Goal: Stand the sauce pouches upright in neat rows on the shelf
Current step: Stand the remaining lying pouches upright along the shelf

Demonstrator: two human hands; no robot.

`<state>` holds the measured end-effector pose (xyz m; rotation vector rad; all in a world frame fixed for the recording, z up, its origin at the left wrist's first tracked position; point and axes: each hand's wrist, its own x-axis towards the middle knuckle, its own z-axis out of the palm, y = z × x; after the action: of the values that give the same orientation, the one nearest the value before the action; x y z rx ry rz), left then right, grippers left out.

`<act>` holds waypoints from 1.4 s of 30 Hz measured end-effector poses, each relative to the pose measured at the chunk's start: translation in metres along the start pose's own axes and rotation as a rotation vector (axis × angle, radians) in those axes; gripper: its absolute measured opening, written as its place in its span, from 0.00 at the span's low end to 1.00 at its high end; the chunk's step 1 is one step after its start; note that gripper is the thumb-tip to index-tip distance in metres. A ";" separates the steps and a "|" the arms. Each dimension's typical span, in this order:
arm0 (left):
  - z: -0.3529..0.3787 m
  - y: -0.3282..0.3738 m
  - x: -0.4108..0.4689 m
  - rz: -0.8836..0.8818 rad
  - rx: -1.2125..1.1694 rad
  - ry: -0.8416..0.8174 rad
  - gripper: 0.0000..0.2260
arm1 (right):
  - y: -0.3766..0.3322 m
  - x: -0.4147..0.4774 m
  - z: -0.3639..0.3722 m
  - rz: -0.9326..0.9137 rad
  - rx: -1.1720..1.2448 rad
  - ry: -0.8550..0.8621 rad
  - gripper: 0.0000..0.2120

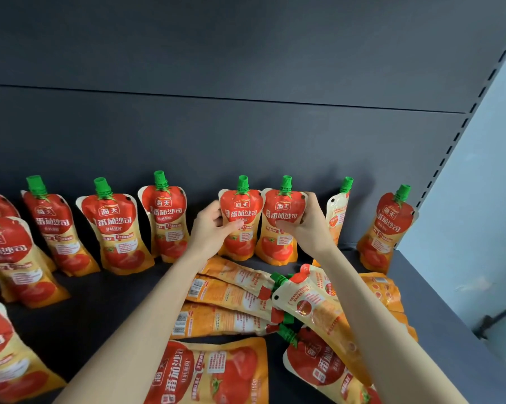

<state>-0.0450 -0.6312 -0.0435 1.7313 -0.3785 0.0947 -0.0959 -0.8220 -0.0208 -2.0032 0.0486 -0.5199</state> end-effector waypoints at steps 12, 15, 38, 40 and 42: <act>-0.013 0.001 -0.003 0.012 0.099 -0.060 0.19 | 0.011 0.007 -0.003 0.012 -0.046 -0.031 0.28; -0.012 0.000 -0.004 0.020 0.130 -0.051 0.19 | 0.012 0.007 -0.002 0.017 -0.055 -0.033 0.28; -0.001 0.005 -0.021 0.033 0.236 0.128 0.24 | 0.004 -0.010 -0.001 0.078 -0.093 0.036 0.25; -0.002 0.006 -0.025 0.062 0.237 0.145 0.24 | 0.001 -0.015 -0.002 0.069 -0.084 0.047 0.26; -0.003 0.006 -0.031 0.096 0.253 0.186 0.23 | -0.002 -0.021 -0.003 0.057 -0.081 0.057 0.24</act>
<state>-0.0758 -0.6230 -0.0453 1.9338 -0.3229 0.3843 -0.1168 -0.8183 -0.0253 -2.0594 0.1644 -0.5463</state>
